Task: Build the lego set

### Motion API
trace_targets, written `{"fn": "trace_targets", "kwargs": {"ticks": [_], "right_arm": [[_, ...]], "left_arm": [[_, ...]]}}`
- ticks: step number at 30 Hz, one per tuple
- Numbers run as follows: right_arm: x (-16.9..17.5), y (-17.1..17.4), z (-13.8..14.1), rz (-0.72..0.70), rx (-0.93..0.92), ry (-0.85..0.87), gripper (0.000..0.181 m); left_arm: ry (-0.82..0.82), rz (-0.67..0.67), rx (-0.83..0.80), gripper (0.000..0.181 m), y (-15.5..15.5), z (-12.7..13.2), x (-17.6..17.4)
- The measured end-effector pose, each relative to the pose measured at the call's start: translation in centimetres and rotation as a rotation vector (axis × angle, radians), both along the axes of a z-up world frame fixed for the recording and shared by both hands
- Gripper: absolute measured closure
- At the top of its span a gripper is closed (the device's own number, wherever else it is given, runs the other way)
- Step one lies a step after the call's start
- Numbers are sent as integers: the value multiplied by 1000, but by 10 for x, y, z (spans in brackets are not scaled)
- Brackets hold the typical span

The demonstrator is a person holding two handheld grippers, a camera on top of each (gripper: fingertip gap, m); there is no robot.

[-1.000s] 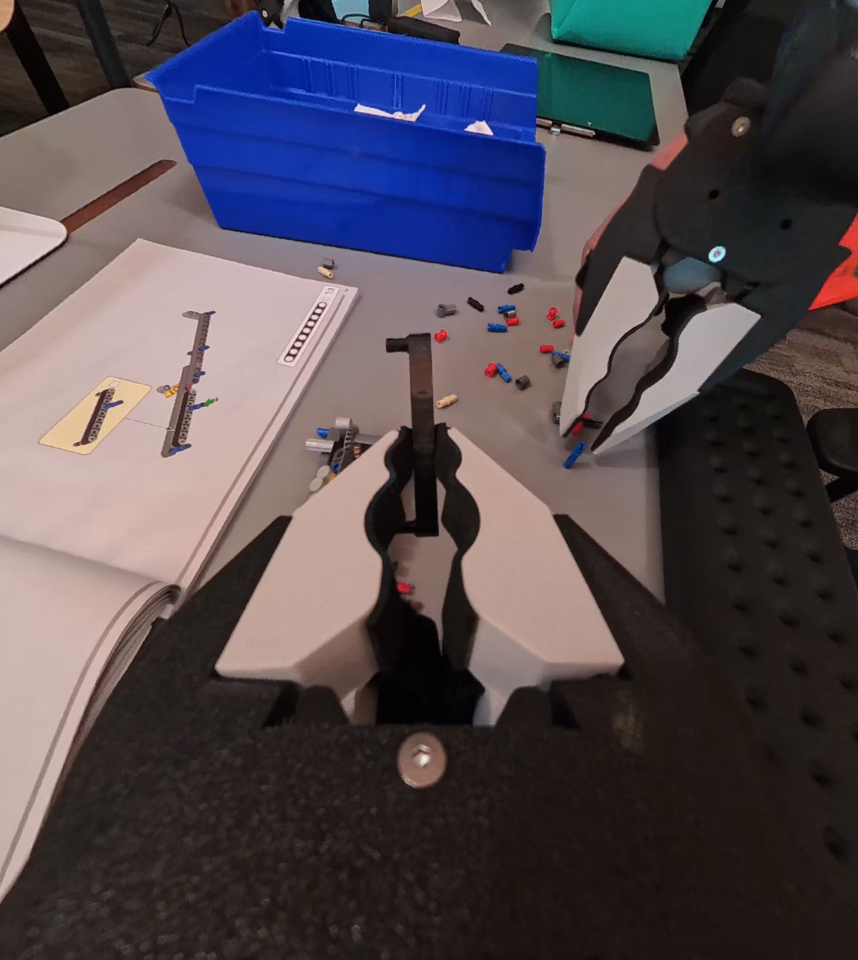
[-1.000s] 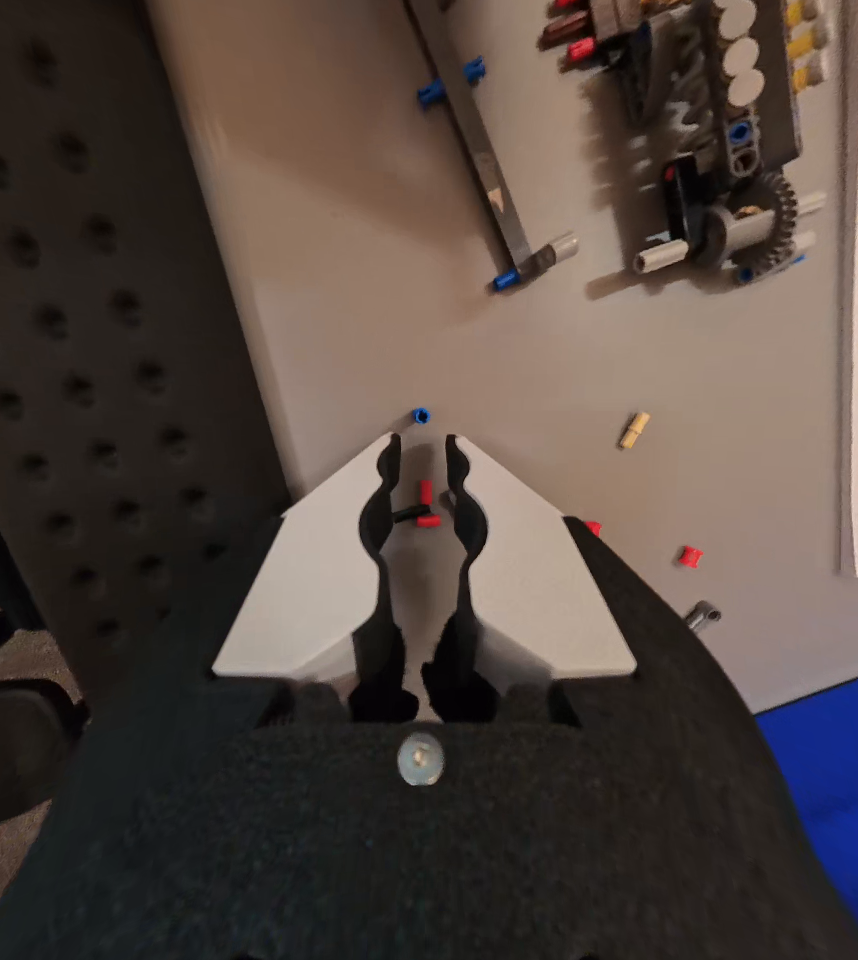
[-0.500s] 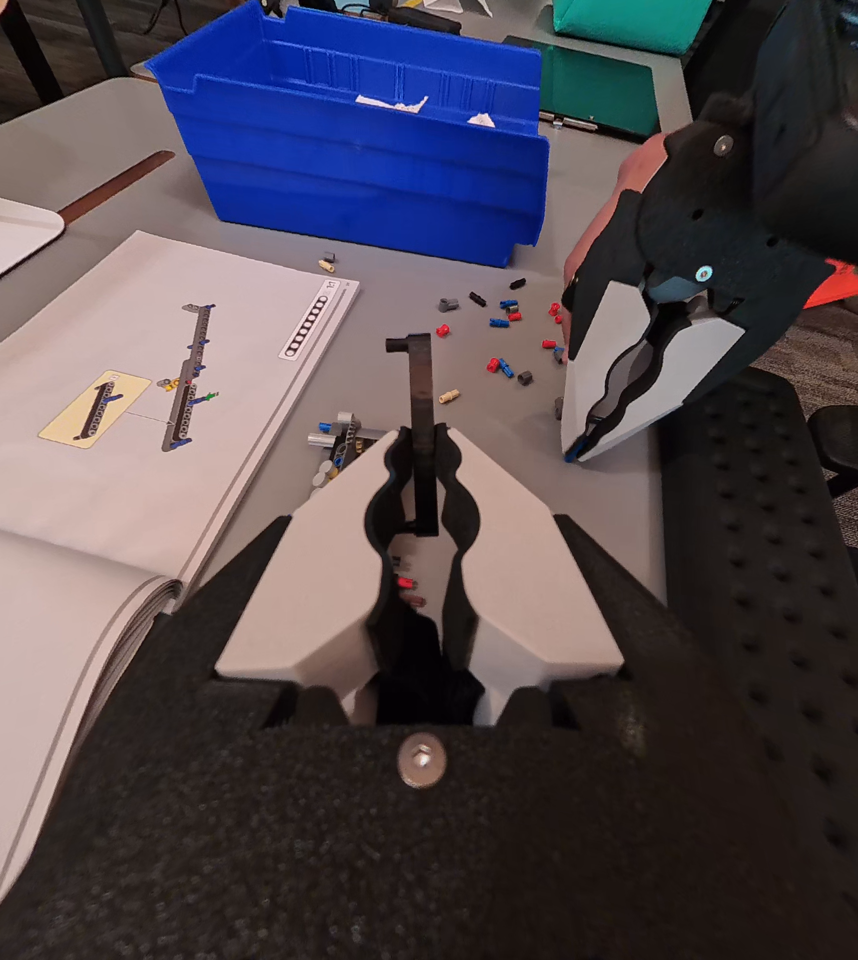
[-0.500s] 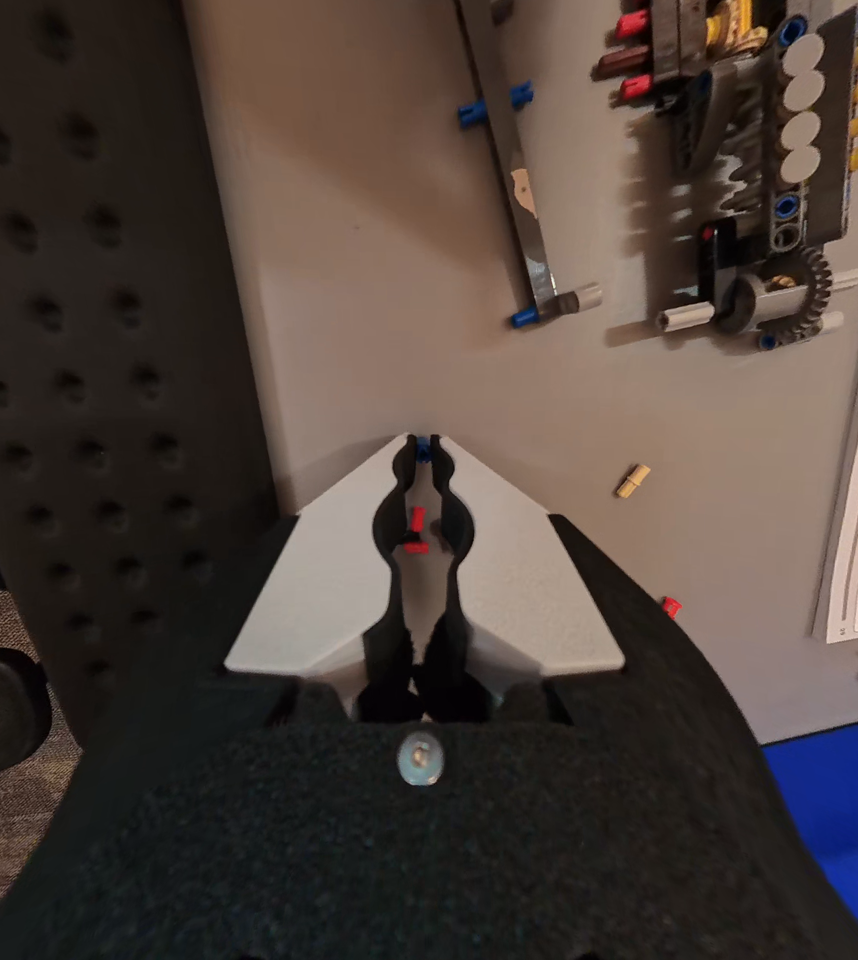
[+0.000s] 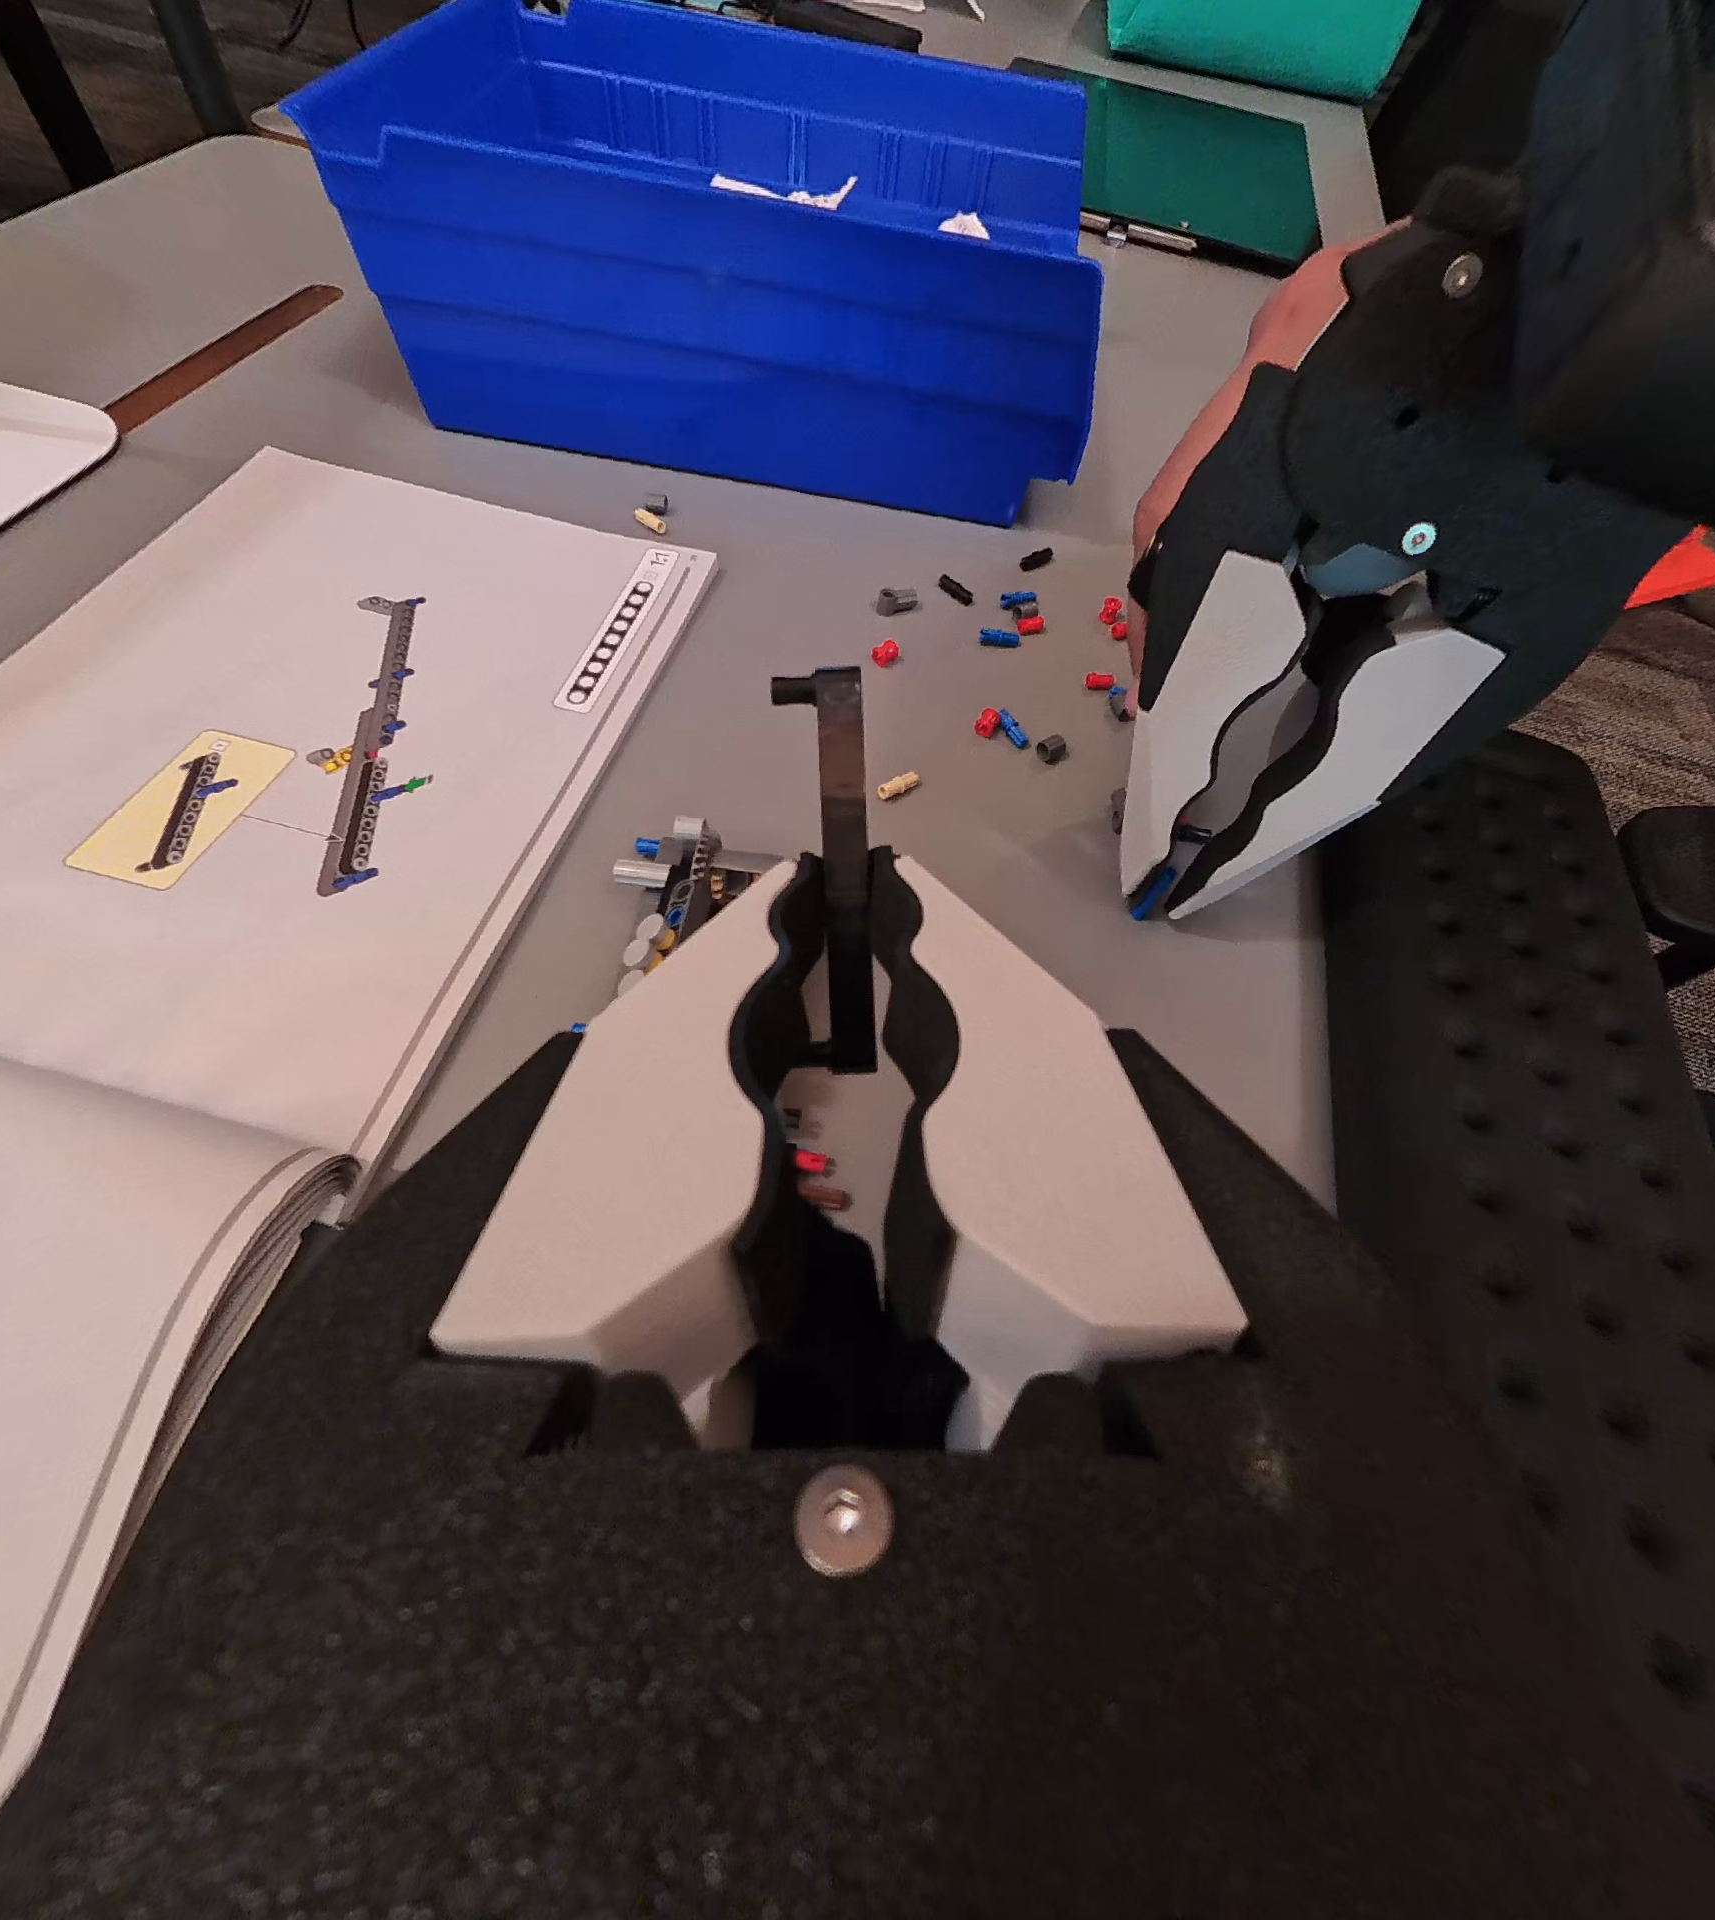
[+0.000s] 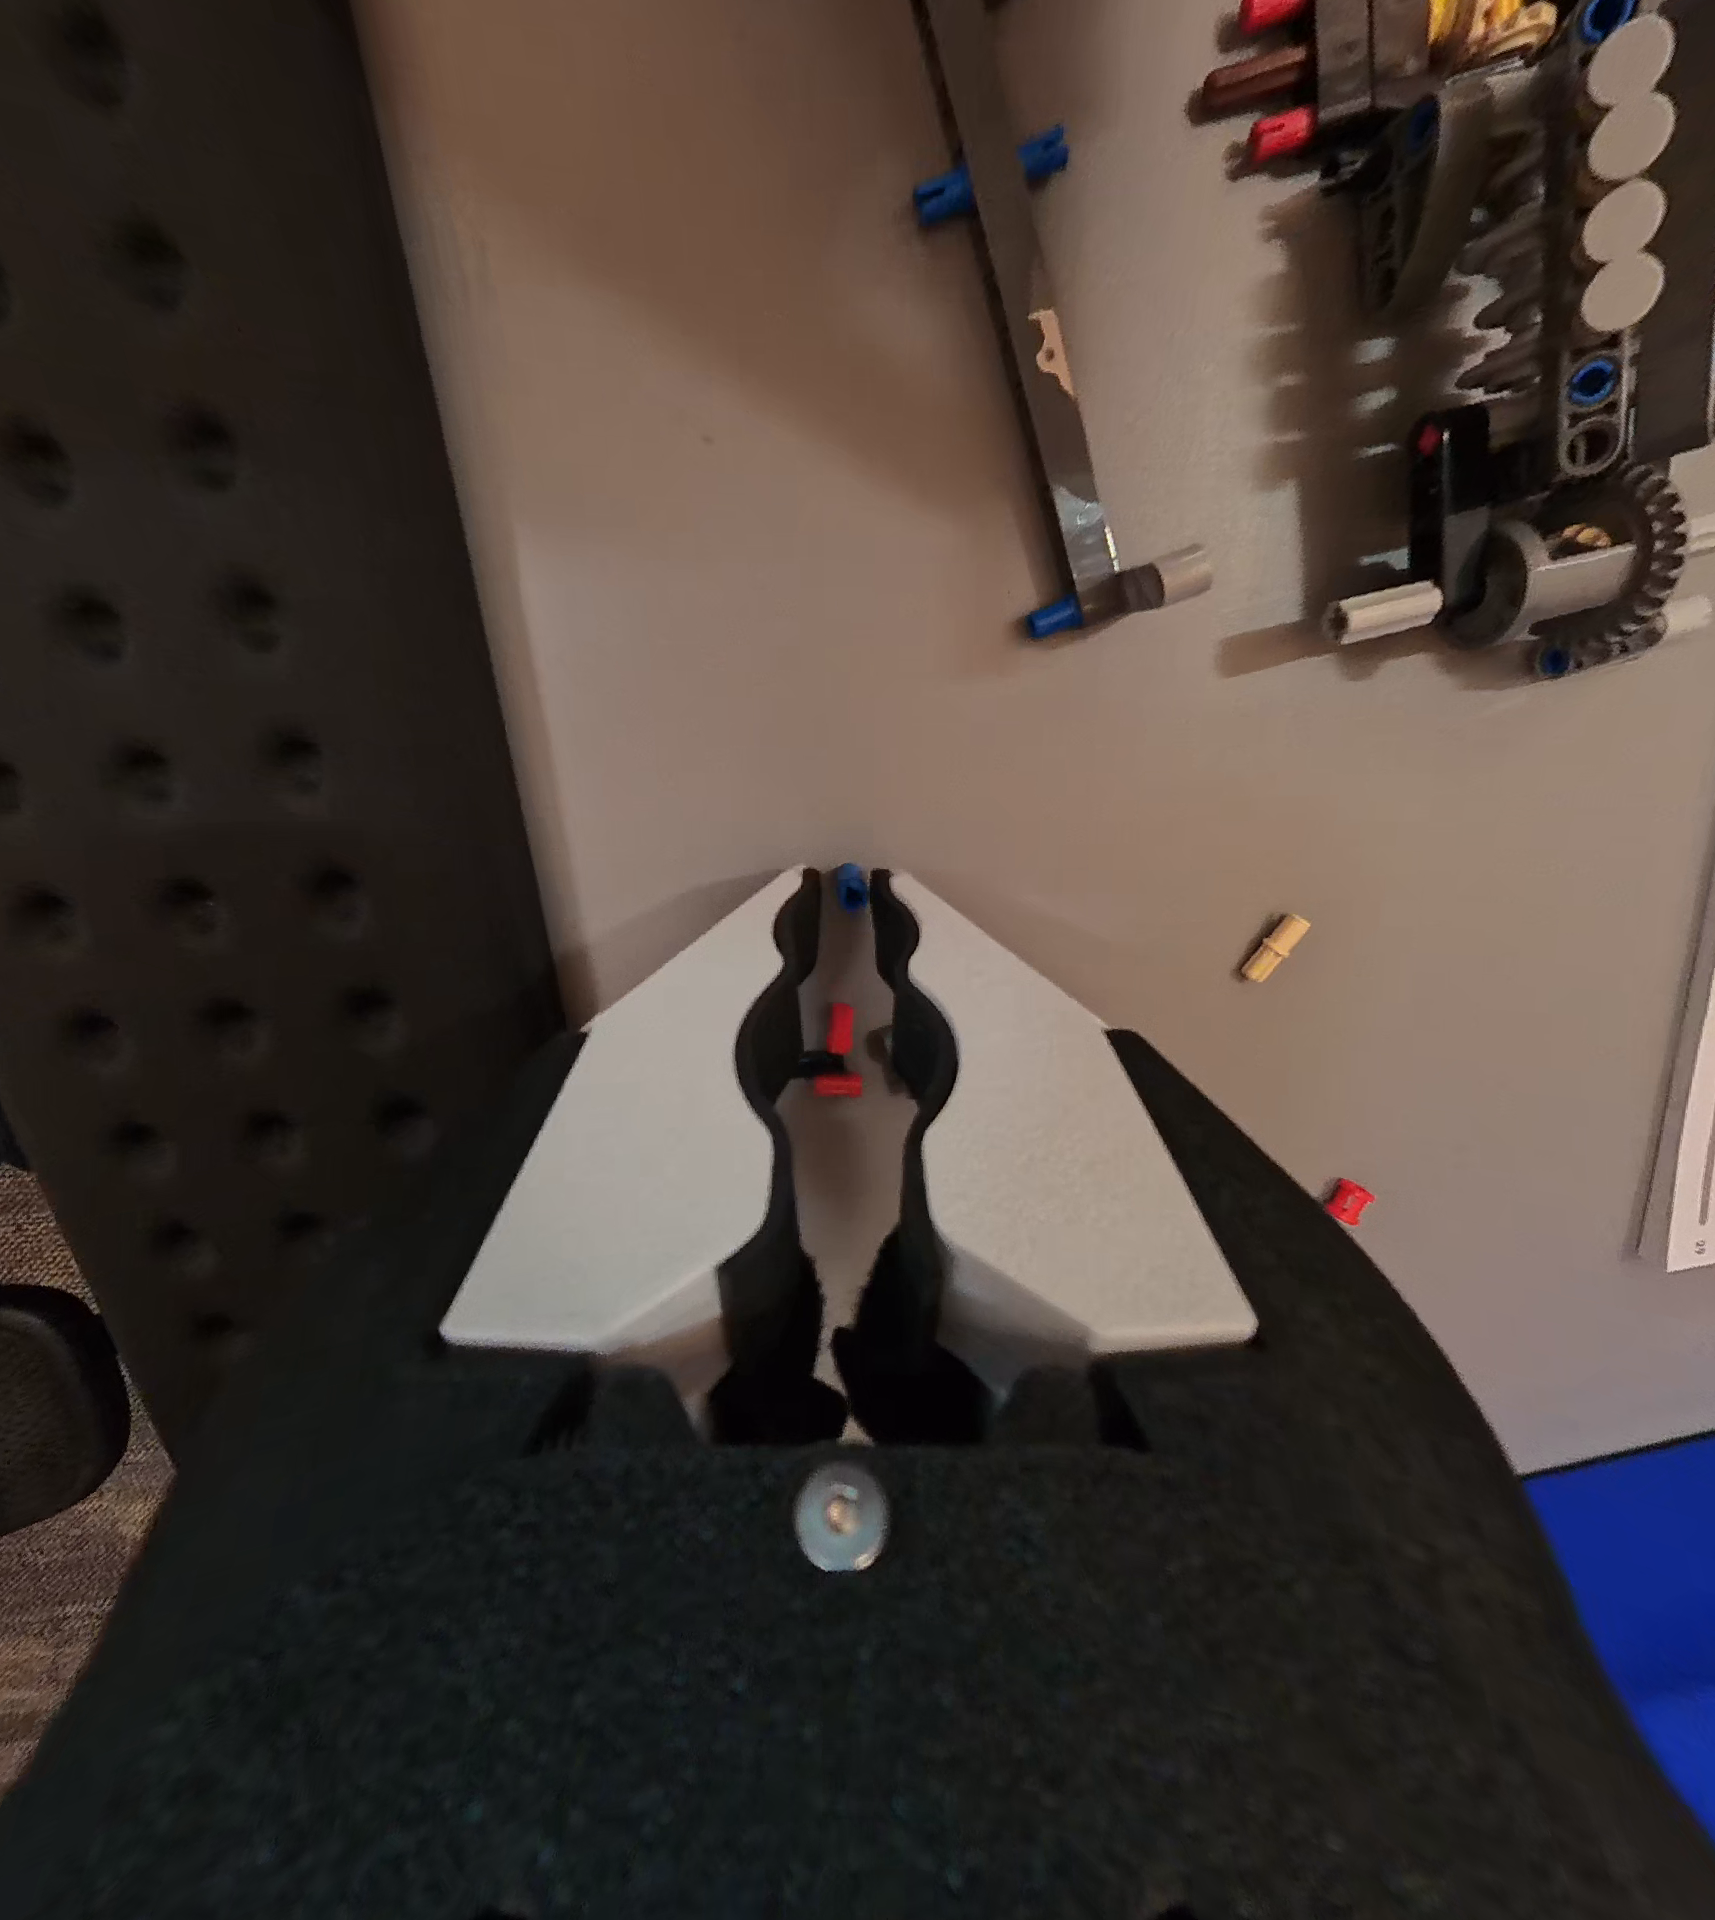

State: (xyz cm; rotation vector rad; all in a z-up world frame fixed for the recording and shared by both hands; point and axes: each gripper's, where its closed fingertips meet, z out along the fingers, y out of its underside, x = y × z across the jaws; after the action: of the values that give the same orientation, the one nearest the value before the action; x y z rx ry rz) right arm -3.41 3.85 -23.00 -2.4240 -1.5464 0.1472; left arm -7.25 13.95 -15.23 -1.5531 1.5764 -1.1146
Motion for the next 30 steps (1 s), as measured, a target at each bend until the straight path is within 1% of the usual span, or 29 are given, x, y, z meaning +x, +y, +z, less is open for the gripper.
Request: {"fn": "trace_targets", "kwargs": {"ticks": [8, 10, 11, 13, 15, 16, 18, 19, 21, 24, 26, 28, 30], "right_arm": [[1, 1, 1, 0, -3, -2, 178], [-2, 9, 10, -7, 52, 19, 178], [-6, 19, 22, -21, 118, 46, 178], [-14, 46, 60, -86, 317, 126, 178], [-33, 67, 106, -197, 505, 322, 178], [-38, 76, 123, -262, 608, 401, 179], [-28, 92, 148, -392, 905, 417, 179], [-24, 95, 154, -442, 1007, 420, 178], [-29, 98, 154, -492, 1097, 456, 178], [-37, 97, 149, -487, 1224, 389, 178], [-42, 96, 144, -487, 1235, 396, 178], [-44, 97, 139, -485, 1214, 397, 178], [-43, 96, 144, -485, 1230, 415, 178]], "left_arm": [[0, -2, 1, 174, 0, 0, 0], [-11, 0, 0, 174, 0, 2, 0], [-25, 5, -4, 174, 0, 5, 0], [-62, 11, -28, 174, 1, 12, 1], [-114, 13, -68, 174, 1, 21, 1], [-140, 11, -92, 174, 0, 26, 1], [-183, 11, -143, 174, 0, 34, 0], [-202, 1, -183, 174, -2, 37, 0], [-228, -18, -279, 174, -6, 43, 0], [-252, -24, -373, 174, -7, 46, 0], [-252, -20, -392, 174, -6, 45, 1], [-249, -14, -377, 174, -5, 43, 1], [-247, -16, -356, 174, -6, 43, 1]]}}
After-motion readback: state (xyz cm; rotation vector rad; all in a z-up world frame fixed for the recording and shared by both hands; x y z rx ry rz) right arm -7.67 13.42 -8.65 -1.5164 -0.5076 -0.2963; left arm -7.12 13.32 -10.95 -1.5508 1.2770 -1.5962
